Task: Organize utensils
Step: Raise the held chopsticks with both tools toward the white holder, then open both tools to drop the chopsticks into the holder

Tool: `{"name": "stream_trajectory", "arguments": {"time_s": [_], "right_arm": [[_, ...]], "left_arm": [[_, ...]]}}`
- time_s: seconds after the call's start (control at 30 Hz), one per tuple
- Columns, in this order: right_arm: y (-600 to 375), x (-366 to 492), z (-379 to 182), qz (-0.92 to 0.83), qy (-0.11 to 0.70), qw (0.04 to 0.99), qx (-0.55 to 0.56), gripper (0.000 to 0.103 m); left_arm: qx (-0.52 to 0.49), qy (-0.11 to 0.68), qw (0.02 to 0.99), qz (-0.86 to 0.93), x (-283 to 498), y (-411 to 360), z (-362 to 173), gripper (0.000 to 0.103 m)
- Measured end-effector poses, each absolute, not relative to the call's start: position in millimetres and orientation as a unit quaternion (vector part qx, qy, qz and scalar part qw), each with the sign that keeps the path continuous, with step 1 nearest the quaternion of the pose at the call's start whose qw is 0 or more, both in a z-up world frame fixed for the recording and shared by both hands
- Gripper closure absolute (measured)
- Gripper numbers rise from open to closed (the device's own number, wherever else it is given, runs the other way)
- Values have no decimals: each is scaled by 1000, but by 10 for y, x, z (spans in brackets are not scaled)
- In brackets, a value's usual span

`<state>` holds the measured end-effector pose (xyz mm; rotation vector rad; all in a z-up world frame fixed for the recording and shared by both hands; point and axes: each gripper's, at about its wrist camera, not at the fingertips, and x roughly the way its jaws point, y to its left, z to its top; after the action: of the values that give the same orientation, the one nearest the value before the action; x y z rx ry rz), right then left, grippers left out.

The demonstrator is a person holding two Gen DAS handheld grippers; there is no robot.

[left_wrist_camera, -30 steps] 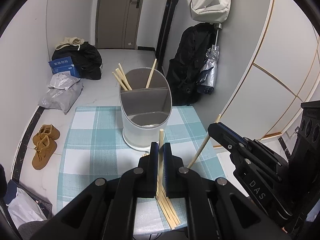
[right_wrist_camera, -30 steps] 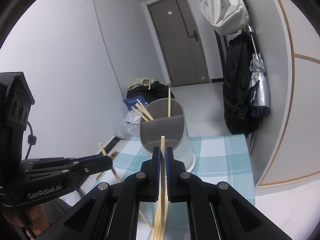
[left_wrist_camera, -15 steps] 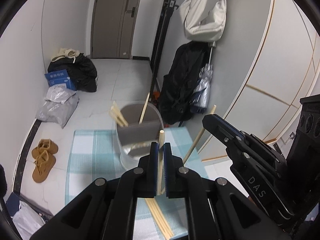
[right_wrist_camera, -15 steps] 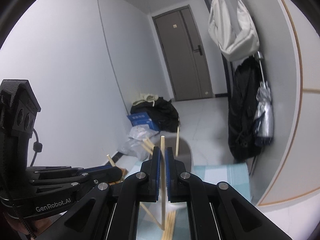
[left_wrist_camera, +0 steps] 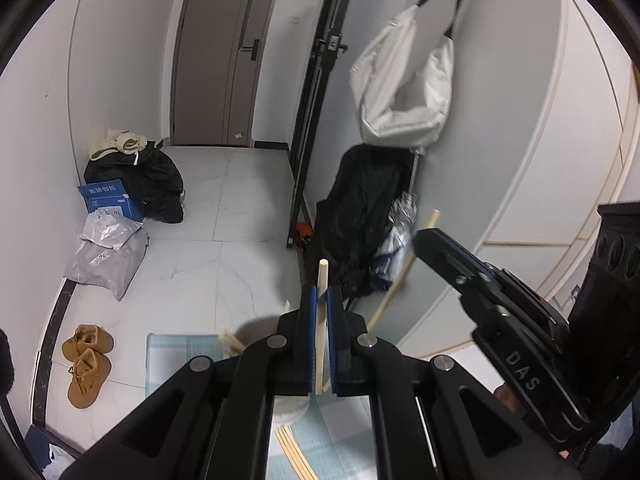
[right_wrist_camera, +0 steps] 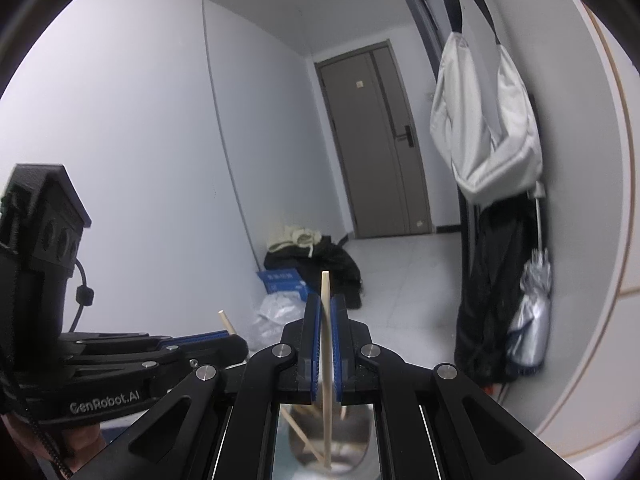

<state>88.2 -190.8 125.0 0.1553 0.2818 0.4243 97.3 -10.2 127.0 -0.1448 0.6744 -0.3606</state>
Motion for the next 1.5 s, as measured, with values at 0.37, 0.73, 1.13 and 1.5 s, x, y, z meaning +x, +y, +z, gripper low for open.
{"name": "stream_trajectory", "arguments": {"time_s": [0.37,0.73,1.13,1.5], "right_arm": [[-1743,1545,1161,209,151,964,65,99],[-1643,1885,726,216,188,957,51,99],[-1622,1902,256,238,239,940,58,98],[-1812,1719,178,226,273,931,93,86]], "left_arm": [[-79,344,925,-142,1507,169,1087,102],[-65,364,917,-151,1744,216,725,102],[-92,395,900,-157,1829,227,425,101],[-83,381,915,-108,1543,201,423,47]]}}
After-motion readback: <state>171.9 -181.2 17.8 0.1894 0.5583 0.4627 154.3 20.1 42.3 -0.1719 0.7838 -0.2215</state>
